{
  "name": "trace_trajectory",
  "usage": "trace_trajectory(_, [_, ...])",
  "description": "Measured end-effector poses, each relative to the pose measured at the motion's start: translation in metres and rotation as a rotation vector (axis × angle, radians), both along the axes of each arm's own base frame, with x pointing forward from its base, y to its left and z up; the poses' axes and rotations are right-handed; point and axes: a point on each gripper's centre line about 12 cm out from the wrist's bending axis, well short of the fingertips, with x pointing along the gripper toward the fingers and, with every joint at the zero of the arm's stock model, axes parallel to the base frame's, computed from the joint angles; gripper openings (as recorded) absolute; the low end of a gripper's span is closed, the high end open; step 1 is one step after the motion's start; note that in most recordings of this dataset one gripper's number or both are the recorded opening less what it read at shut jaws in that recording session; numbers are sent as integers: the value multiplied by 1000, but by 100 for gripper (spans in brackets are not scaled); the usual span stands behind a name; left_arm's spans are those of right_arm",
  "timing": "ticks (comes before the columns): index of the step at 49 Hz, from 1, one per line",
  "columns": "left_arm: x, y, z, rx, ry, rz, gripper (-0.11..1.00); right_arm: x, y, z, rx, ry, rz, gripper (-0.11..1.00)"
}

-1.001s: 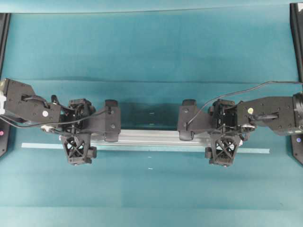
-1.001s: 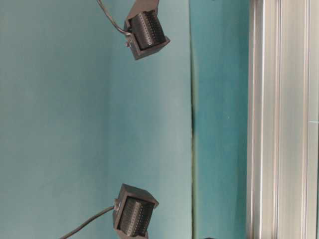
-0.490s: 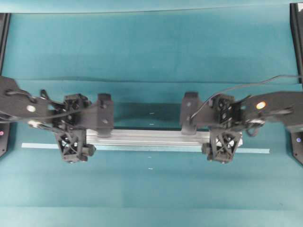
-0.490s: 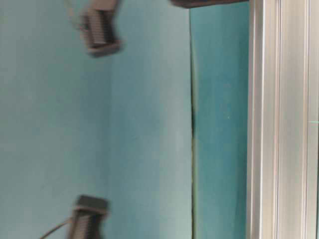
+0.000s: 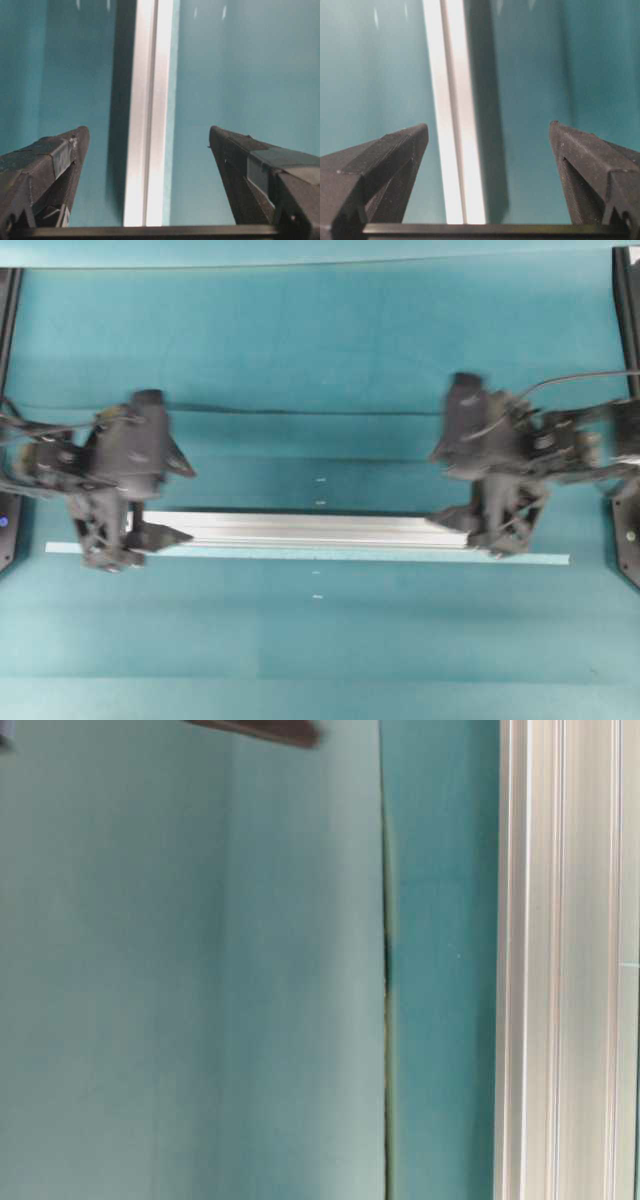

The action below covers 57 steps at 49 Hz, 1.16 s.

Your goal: Lift the metal rail with both hands and move it towards you.

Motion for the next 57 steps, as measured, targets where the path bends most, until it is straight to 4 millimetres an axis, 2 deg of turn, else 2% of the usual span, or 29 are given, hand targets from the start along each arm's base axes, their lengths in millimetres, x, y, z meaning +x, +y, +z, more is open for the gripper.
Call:
trace_trajectory(9, [-7,0,17,7,-119,-11,97,-13,-1,15,-11,-156,-9,97])
trace_trajectory(19, [-14,-1,39,7,-297,-17,97,-32,-1,45,-23,-366,-12,97])
trace_trajectory(34, [-31,-1,62,8,-406,-19,97,-65,1,76,-16,-524,-23,97])
trace_trajectory(57, [-64,2,91,10,-550,-4,96,-87,2,90,-7,-614,-32,97])
